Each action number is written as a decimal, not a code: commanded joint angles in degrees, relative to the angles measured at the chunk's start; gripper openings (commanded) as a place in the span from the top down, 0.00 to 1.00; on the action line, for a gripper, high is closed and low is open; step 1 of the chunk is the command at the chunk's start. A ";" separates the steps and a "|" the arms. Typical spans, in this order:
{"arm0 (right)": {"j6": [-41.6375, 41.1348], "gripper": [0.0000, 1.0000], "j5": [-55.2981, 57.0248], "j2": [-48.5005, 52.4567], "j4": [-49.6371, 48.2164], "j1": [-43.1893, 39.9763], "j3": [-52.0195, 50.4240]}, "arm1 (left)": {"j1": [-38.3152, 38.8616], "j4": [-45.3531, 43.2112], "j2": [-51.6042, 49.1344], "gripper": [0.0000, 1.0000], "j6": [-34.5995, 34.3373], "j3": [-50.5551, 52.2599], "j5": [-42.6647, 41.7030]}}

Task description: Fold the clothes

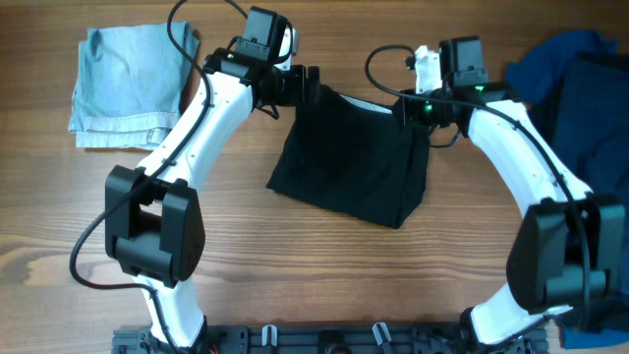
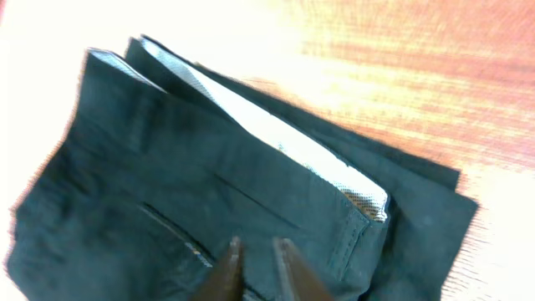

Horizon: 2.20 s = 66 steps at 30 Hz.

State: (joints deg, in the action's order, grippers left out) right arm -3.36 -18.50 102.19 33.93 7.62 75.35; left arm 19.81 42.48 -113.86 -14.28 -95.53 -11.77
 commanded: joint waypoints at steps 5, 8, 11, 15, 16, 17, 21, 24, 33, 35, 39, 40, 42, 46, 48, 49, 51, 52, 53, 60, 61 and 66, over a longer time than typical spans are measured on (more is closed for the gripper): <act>-7.19 0.96 14.58 4.44 2.51 -0.20 0.66 | 0.15 -0.72 -3.21 0.58 2.32 -0.04 1.55; -7.17 0.96 15.54 7.21 3.17 -0.31 0.66 | 0.13 -1.64 -5.66 0.58 2.32 -0.04 1.57; -7.17 0.96 15.58 9.60 2.97 -0.39 0.66 | 0.15 -4.28 -7.91 0.51 2.29 -0.04 1.57; -7.32 0.96 16.92 14.12 1.86 -0.42 0.66 | 0.13 -6.78 -9.66 0.44 2.27 -0.04 1.57; -7.32 0.96 17.53 15.50 1.75 -0.42 0.66 | 0.15 -7.08 -9.99 0.44 2.27 -0.04 1.60; -7.28 0.96 17.70 16.46 1.64 -0.42 0.66 | 0.15 -7.26 -10.25 0.44 2.27 -0.04 1.60; -7.30 0.96 17.66 20.35 0.98 -0.61 0.66 | 0.15 -7.82 -11.78 0.43 2.29 -0.04 3.52; -7.28 0.96 17.62 21.59 0.59 -0.61 0.66 | 0.13 -8.04 -13.22 0.43 2.29 -0.04 4.39; -7.28 0.96 17.03 21.62 0.33 -0.61 0.66 | 0.13 -9.14 -15.69 0.43 2.27 -0.04 7.34; -6.97 0.96 17.03 21.55 -0.59 -0.61 0.68 | 0.13 -9.94 -15.76 0.43 2.29 -0.07 7.85; -4.13 0.95 17.27 20.44 -1.22 -0.70 2.03 | 0.15 -10.14 -12.44 0.43 2.27 -3.02 7.87; -4.22 0.96 17.22 19.34 -0.52 -0.76 2.89 | 0.15 -10.12 -10.36 0.37 2.27 -4.31 8.48; -4.35 0.96 17.18 15.98 1.40 -0.83 4.57 | 0.15 -9.84 -5.27 0.28 1.81 -6.43 10.38; -5.88 0.96 16.09 7.08 5.70 -0.83 5.46 | 0.13 -8.70 3.23 0.19 1.55 -7.10 10.38; -5.81 0.96 12.92 2.29 9.55 -0.83 5.46 | 0.15 -5.09 6.80 0.17 1.05 -7.10 10.38; -5.84 0.95 10.25 -0.79 12.94 -0.83 5.44 | 0.13 -2.54 8.24 0.16 0.35 -7.08 10.40; -5.84 0.95 6.25 -4.57 18.53 -0.83 5.42 | 0.09 2.93 10.10 0.18 -1.22 -7.08 10.38; -5.81 0.95 4.31 -6.27 21.62 -0.83 5.40 | 0.07 5.64 10.45 0.19 -1.44 -7.08 10.36; -5.81 0.95 3.08 -7.61 24.11 -0.83 5.25 | 0.02 8.44 10.47 0.22 -1.64 -7.08 10.36; -5.90 0.96 2.64 -9.29 29.05 -0.83 0.20 | -0.35 17.11 6.23 0.46 -4.24 -2.51 9.88; -6.03 0.96 2.32 -9.29 27.93 -0.83 -1.57 | -0.35 16.90 5.27 0.46 -4.24 -1.62 9.42; -8.09 0.96 1.20 -8.96 18.58 -0.83 -11.63 | -0.35 15.34 -0.37 0.49 -4.22 1.68 7.30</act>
State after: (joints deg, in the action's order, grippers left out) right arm -9.28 -15.44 91.98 56.51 6.92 69.47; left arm 19.79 58.52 -110.43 -17.37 -95.98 -2.83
